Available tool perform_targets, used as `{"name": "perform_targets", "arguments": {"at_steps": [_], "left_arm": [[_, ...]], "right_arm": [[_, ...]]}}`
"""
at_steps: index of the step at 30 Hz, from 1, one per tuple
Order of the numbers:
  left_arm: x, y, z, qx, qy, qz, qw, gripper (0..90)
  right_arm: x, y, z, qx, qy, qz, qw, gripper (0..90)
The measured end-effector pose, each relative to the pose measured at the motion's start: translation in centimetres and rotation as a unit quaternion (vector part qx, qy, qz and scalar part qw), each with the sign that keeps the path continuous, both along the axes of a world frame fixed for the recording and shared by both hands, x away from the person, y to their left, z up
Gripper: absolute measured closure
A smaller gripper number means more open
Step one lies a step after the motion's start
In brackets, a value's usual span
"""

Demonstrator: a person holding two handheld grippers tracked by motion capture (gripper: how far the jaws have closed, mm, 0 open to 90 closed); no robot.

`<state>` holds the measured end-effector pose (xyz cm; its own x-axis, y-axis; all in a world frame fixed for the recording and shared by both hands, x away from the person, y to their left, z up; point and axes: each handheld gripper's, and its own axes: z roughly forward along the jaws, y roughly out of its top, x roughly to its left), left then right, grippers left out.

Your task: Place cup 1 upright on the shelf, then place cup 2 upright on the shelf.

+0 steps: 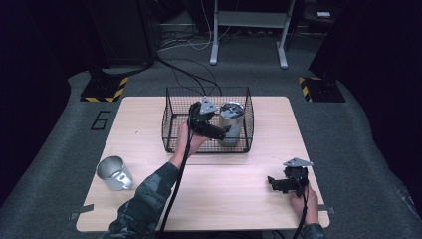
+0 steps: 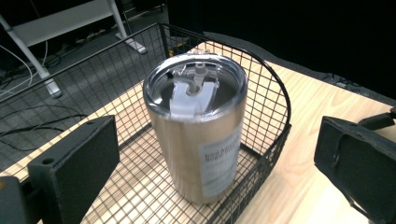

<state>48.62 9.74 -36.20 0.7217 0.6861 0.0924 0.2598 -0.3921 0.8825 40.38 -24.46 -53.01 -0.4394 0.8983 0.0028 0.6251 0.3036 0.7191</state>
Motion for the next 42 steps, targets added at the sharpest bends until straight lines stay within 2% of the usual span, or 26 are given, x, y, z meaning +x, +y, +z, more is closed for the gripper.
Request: {"name": "perform_targets", "arguments": {"at_steps": [2, 4, 7, 8, 9, 12, 21, 23, 28, 35, 37, 42], "left_arm": [[-0.5, 0.5, 0.0, -0.007, -0.001, 0.001, 1.0000, 0.3], [-1.0, 1.0, 0.0, 0.002, -0.001, 0.000, 1.0000, 0.5], [-1.7, 1.7, -0.2, 0.001, -0.004, 0.005, 1.0000, 0.7], [-1.9, 2.0, -0.2, 0.011, -0.003, 0.002, 0.9999, 0.7], [-2.1, 2.0, -0.4, 0.003, -0.006, 0.009, 0.9999, 0.7], [-2.6, 2.9, -0.7, 0.015, -0.003, 0.008, 0.9999, 0.7], [-4.5, 5.0, -1.5, 0.020, 0.001, 0.023, 0.9995, 0.6], [-5.0, 5.4, -1.7, 0.016, 0.003, 0.024, 0.9996, 0.5], [-6.3, 6.4, -2.3, 0.031, -0.004, 0.030, 0.9990, 0.7], [-8.0, 8.3, -3.0, 0.027, -0.010, 0.041, 0.9987, 0.2], [-8.5, 8.8, -3.2, 0.021, -0.004, 0.046, 0.9987, 0.2], [-9.3, 9.8, -3.7, 0.028, -0.007, 0.053, 0.9982, 0.2]], "right_arm": [[0.0, 0.0, 0.0, 0.000, 0.000, 0.000, 1.0000, 0.0], [0.0, 0.0, 0.0, 0.000, 0.000, 0.000, 1.0000, 0.0], [0.0, 0.0, 0.0, 0.000, 0.000, 0.000, 1.0000, 0.0], [0.0, 0.0, 0.0, 0.000, 0.000, 0.000, 1.0000, 0.0], [0.0, 0.0, 0.0, 0.000, 0.000, 0.000, 1.0000, 0.0], [0.0, 0.0, 0.0, 0.000, 0.000, 0.000, 1.0000, 0.0], [0.0, 0.0, 0.0, 0.000, 0.000, 0.000, 1.0000, 0.0], [0.0, 0.0, 0.0, 0.000, 0.000, 0.000, 1.0000, 0.0], [0.0, 0.0, 0.0, 0.000, 0.000, 0.000, 1.0000, 0.0], [0.0, 0.0, 0.0, -0.001, 0.002, 0.001, 1.0000, 0.0], [0.0, 0.0, 0.0, -0.001, 0.001, 0.001, 1.0000, 0.0], [0.0, 0.0, 0.0, -0.002, 0.002, 0.001, 1.0000, 0.0]]}}
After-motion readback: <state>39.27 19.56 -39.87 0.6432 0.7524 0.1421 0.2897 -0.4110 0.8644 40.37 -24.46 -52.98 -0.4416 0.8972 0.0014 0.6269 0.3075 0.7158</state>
